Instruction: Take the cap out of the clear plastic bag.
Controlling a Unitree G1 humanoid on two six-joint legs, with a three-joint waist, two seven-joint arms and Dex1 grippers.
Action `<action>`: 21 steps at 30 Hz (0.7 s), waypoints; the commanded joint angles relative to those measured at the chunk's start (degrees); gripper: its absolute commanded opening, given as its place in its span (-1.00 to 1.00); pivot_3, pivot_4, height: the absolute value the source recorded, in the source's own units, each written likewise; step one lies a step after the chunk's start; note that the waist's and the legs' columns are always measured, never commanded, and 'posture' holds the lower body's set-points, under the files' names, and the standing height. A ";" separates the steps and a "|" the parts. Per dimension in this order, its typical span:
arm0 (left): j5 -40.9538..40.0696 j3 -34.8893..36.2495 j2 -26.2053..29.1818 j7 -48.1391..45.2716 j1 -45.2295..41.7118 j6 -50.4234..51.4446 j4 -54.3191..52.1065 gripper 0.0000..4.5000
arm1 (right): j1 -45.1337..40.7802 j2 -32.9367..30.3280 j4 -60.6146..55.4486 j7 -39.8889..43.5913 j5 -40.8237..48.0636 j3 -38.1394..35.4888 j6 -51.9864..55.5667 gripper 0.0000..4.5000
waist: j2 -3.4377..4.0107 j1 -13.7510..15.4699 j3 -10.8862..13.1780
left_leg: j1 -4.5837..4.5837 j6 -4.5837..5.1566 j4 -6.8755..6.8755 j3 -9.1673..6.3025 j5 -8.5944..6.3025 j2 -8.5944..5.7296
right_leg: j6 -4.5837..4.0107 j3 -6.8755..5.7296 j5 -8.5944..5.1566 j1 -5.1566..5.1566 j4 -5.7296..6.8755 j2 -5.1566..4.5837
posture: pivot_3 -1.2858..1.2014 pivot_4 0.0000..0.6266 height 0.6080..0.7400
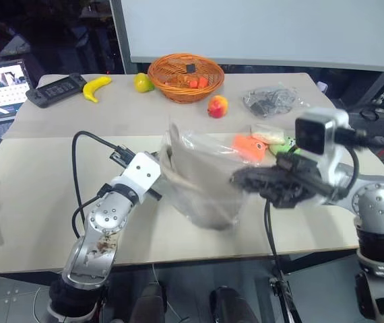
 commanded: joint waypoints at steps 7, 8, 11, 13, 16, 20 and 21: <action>1.47 1.75 0.56 1.21 1.15 0.98 1.43 -1.00 | -14.14 20.56 12.52 -19.67 14.06 -22.64 -3.47 -0.98 | 0.06 -0.33 0.00 | -0.05 0.04 0.01 0.03 -0.02 0.02 | 0.02 0.04 0.01 -0.07 0.03 0.02 | 0.03 -0.52 1.00; 1.46 1.82 0.59 1.19 1.16 1.00 1.42 -1.00 | -15.42 22.33 13.09 -22.93 14.06 -24.60 -4.57 -0.98 | 0.06 -0.28 0.00 | -0.04 0.04 0.01 0.03 -0.02 0.01 | 0.02 0.04 0.01 -0.09 0.10 0.02 | 0.03 -0.52 1.00; 1.70 2.02 0.62 1.07 1.29 1.15 1.24 -1.00 | -17.63 22.85 13.11 -31.07 13.85 -25.14 -11.01 -0.98 | 0.06 0.18 0.00 | -0.05 0.04 -0.02 -0.01 -0.02 0.05 | 0.02 -0.02 0.01 -0.09 0.06 0.06 | 0.03 -0.52 1.00; 1.83 2.13 0.56 0.93 1.44 1.32 1.03 -1.00 | -17.96 22.27 12.83 -32.59 11.84 -24.26 -12.40 -0.98 | 0.06 0.05 0.00 | -0.08 0.04 -0.03 0.05 -0.02 0.03 | 0.02 0.03 0.01 -0.10 -0.01 0.02 | 0.03 -0.52 1.00; 1.93 2.15 0.47 0.81 1.58 1.45 0.75 -1.00 | -15.44 20.17 9.23 -30.12 4.45 -19.83 -9.48 -0.98 | 0.08 0.04 0.00 | -0.10 0.04 -0.09 0.07 -0.02 0.03 | 0.02 0.04 0.01 -0.16 -0.01 0.01 | 0.03 -0.52 1.00; 1.87 2.31 0.66 0.62 1.97 1.27 0.69 -1.00 | -11.93 14.22 2.58 -24.29 -10.09 -10.47 -5.81 -0.98 | 0.09 -0.05 0.00 | -0.12 0.04 -0.16 0.07 -0.02 0.04 | 0.01 0.05 0.01 -0.22 -0.02 0.01 | 0.03 -0.52 1.00; 1.84 2.38 0.67 0.61 2.04 1.25 0.68 -1.00 | -11.27 12.62 1.20 -22.73 -13.37 -8.44 -5.37 -0.98 | 0.09 -0.08 0.00 | -0.13 0.04 -0.15 0.09 -0.02 0.04 | 0.01 0.08 0.01 -0.24 -0.02 0.00 | 0.03 -0.52 1.00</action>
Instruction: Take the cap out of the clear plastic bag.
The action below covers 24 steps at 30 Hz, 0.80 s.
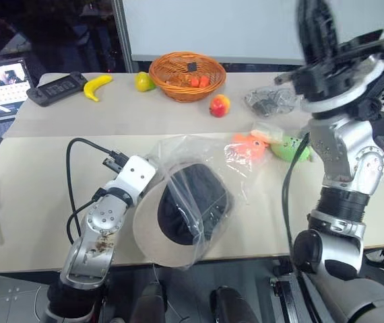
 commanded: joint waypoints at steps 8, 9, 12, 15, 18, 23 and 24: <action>2.62 3.87 1.00 3.07 0.40 -0.92 0.70 -1.00 | 10.87 -18.73 -18.82 19.05 -27.18 14.44 3.02 -0.98 | -0.01 0.32 0.00 | -0.05 0.01 0.03 -0.01 -0.01 -0.01 | 0.01 -0.04 0.00 0.05 -0.21 -0.03 | 0.03 -0.52 1.00; 3.17 4.85 1.09 4.30 -0.17 -1.29 2.23 -1.00 | 11.80 -19.34 -19.79 19.68 -27.87 14.61 2.98 -0.98 | -0.01 0.29 0.00 | -0.08 0.02 0.03 -0.01 -0.02 0.00 | 0.01 -0.04 0.00 0.04 -0.22 -0.02 | 0.03 -0.52 1.00; 4.09 6.26 0.98 7.10 -3.24 -2.71 7.67 -1.00 | 13.02 -19.61 -20.64 19.69 -29.19 14.49 3.10 -0.98 | -0.01 -0.14 0.00 | -0.01 0.02 0.04 -0.01 -0.01 0.02 | -0.01 -0.02 0.01 0.04 -0.15 0.02 | 0.03 -0.52 1.00; 4.51 5.15 0.09 9.32 -8.13 -5.70 15.42 -1.00 | 13.36 -19.36 -20.40 18.30 -30.76 13.93 3.17 -0.75 | -0.01 0.13 0.00 | 0.03 0.02 0.08 -0.03 -0.01 0.02 | 0.00 -0.04 0.03 0.11 -0.15 0.04 | 0.03 -0.52 1.00; 5.04 3.16 -2.29 11.53 -13.26 -7.87 22.28 -1.00 | 13.31 -19.14 -19.93 17.58 -31.75 13.49 3.41 -0.34 | -0.02 0.57 0.00 | 0.00 0.02 0.10 -0.03 -0.01 -0.02 | 0.05 -0.05 0.06 0.15 -0.25 0.01 | 0.03 -0.52 1.00; 6.13 0.75 -8.44 16.73 -21.51 -10.37 33.34 -1.00 | 14.38 -21.85 -26.27 20.67 -35.53 17.15 3.47 0.40 | -0.02 1.11 0.01 | -0.21 0.05 0.15 -0.04 -0.03 -0.08 | 0.12 -0.06 0.08 0.06 -0.32 -0.05 | 0.03 -0.52 1.00; 6.01 0.01 -10.70 18.09 -24.02 -11.06 36.42 -1.00 | 14.48 -22.82 -29.97 21.76 -37.93 20.50 3.21 0.57 | -0.02 1.22 0.01 | -0.25 0.05 0.16 -0.04 -0.03 -0.09 | 0.13 -0.05 0.08 0.03 -0.32 -0.06 | 0.03 -0.52 1.00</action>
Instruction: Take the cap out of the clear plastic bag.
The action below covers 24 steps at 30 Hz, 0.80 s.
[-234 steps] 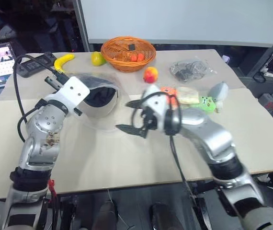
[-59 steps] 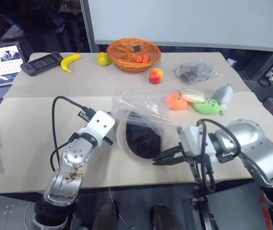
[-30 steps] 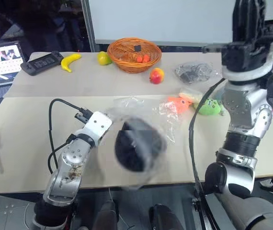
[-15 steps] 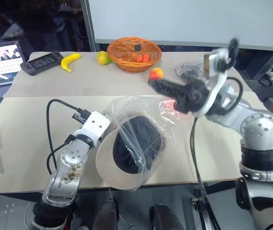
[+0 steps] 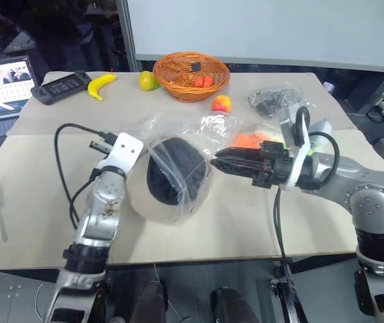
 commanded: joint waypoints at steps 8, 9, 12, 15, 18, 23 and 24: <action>0.85 -5.60 -10.26 5.29 -11.17 -6.51 13.20 -1.00 | -0.81 -3.65 -15.76 4.39 -28.30 26.10 -7.02 0.99 | -0.01 -0.28 -0.01 | 0.00 0.00 0.08 -0.02 0.00 -0.03 | 0.04 0.00 0.00 -0.02 0.03 0.01 | 0.03 -0.52 1.00; 0.87 -6.24 -10.69 4.97 -10.84 -6.71 12.86 -1.00 | -1.48 -1.52 -12.57 0.72 -34.59 29.75 -8.59 0.99 | -0.01 -0.50 -0.01 | 0.04 0.00 0.07 -0.03 0.00 -0.02 | 0.04 0.00 0.00 -0.01 0.04 0.02 | 0.03 -0.52 1.00; 0.94 -6.92 -11.03 4.64 -10.27 -6.95 12.39 -1.00 | -2.01 1.87 -7.47 -3.59 -44.13 33.62 -11.08 0.99 | -0.02 -0.76 -0.01 | 0.08 -0.02 0.09 -0.02 0.01 -0.02 | 0.03 0.01 0.01 -0.01 0.11 0.03 | 0.03 -0.52 1.00; 1.15 -7.29 -11.09 4.45 -9.05 -6.61 11.11 -1.00 | -2.81 2.21 -2.76 -6.88 -52.99 34.47 -13.67 0.99 | -0.02 -0.48 -0.01 | 0.03 -0.03 0.11 -0.03 0.01 -0.04 | 0.04 0.00 0.01 -0.01 0.05 0.00 | 0.03 -0.52 1.00; 1.25 -7.63 -10.86 3.94 -8.00 -6.29 9.97 -1.00 | -2.27 3.19 -2.88 -7.06 -54.62 32.15 -13.03 0.99 | -0.02 -0.37 -0.01 | 0.03 -0.02 0.10 -0.03 0.01 -0.06 | 0.04 0.00 0.01 -0.02 0.06 -0.02 | 0.03 -0.52 1.00; 1.47 -7.93 -10.57 3.39 -7.40 -6.08 9.22 -1.00 | -1.85 2.52 -9.34 -1.95 -49.60 24.89 -8.88 0.99 | -0.02 -0.41 -0.01 | 0.03 -0.02 0.08 -0.03 0.01 -0.06 | 0.04 0.00 0.01 -0.01 0.06 -0.02 | 0.03 -0.52 1.00; 1.46 -7.90 -10.52 3.34 -7.43 -6.10 9.28 -1.00 | -2.33 2.62 -8.96 -2.37 -50.54 24.49 -8.34 0.99 | -0.02 -0.41 -0.01 | 0.03 -0.02 0.08 -0.04 0.01 -0.06 | 0.04 0.00 0.01 0.00 0.06 -0.02 | 0.03 -0.52 1.00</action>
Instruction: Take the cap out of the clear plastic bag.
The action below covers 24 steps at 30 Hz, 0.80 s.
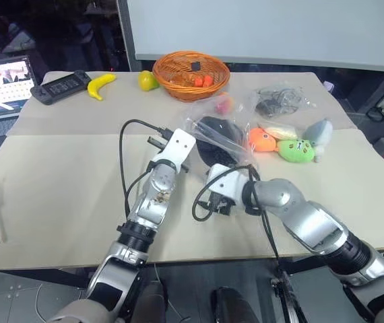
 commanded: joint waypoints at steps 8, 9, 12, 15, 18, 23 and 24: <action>1.41 -0.88 -0.35 -0.79 -1.10 -0.85 -2.09 -1.00 | -1.51 5.83 7.09 -5.84 -10.34 0.25 0.96 0.99 | 0.00 -0.36 0.00 | 0.12 0.00 0.01 0.01 0.00 0.00 | 0.00 0.01 0.01 0.09 0.02 0.01 | 0.03 -0.52 1.00; 1.47 -0.92 -0.34 -0.85 -1.04 -0.81 -2.19 -1.00 | -1.29 6.03 7.64 -5.78 -11.13 0.37 0.46 0.99 | 0.01 -0.36 0.00 | 0.11 0.00 0.00 0.01 0.00 0.00 | 0.01 0.01 0.01 0.08 0.02 0.00 | 0.03 -0.52 1.00; 1.55 -0.97 -0.28 -1.05 -0.68 -0.76 -2.43 -1.00 | -0.55 6.64 9.05 -6.49 -13.12 -0.10 0.35 0.99 | 0.01 -0.15 0.00 | 0.04 0.00 0.00 0.00 0.00 -0.01 | 0.01 0.00 0.01 0.04 0.00 0.00 | 0.03 -0.52 1.00; 1.66 -0.99 -0.18 -1.34 -0.28 -0.78 -2.65 -1.00 | 0.06 8.28 7.66 -4.84 -10.07 -3.91 1.95 0.99 | 0.00 -0.25 0.00 | 0.05 0.00 0.01 0.00 0.00 0.00 | 0.01 0.00 0.01 0.04 0.02 0.00 | 0.03 -0.52 1.00; 1.68 -1.00 -0.17 -1.50 0.04 -0.90 -2.64 -1.00 | -0.66 7.93 6.14 -2.88 -8.06 -7.91 3.61 0.99 | 0.01 -0.34 0.00 | 0.05 0.00 0.01 -0.01 0.00 0.00 | 0.01 0.00 0.01 0.05 0.02 0.00 | 0.03 -0.52 1.00; 1.74 -0.98 -0.26 -1.61 0.40 -0.86 -3.05 -1.00 | -0.14 4.58 8.23 -3.41 -14.25 -3.75 0.22 0.99 | 0.01 -0.31 0.00 | 0.07 0.00 0.02 -0.01 0.00 -0.01 | 0.01 -0.02 0.01 0.07 0.01 0.00 | 0.03 -0.52 1.00; 1.77 -1.00 -0.26 -1.64 0.50 -0.80 -3.28 -1.00 | -0.07 4.18 8.88 -3.68 -15.93 -2.54 -0.67 0.99 | 0.01 -0.37 0.00 | 0.07 0.00 0.01 -0.01 0.00 -0.01 | 0.01 -0.02 0.01 0.07 0.01 0.00 | 0.03 -0.52 1.00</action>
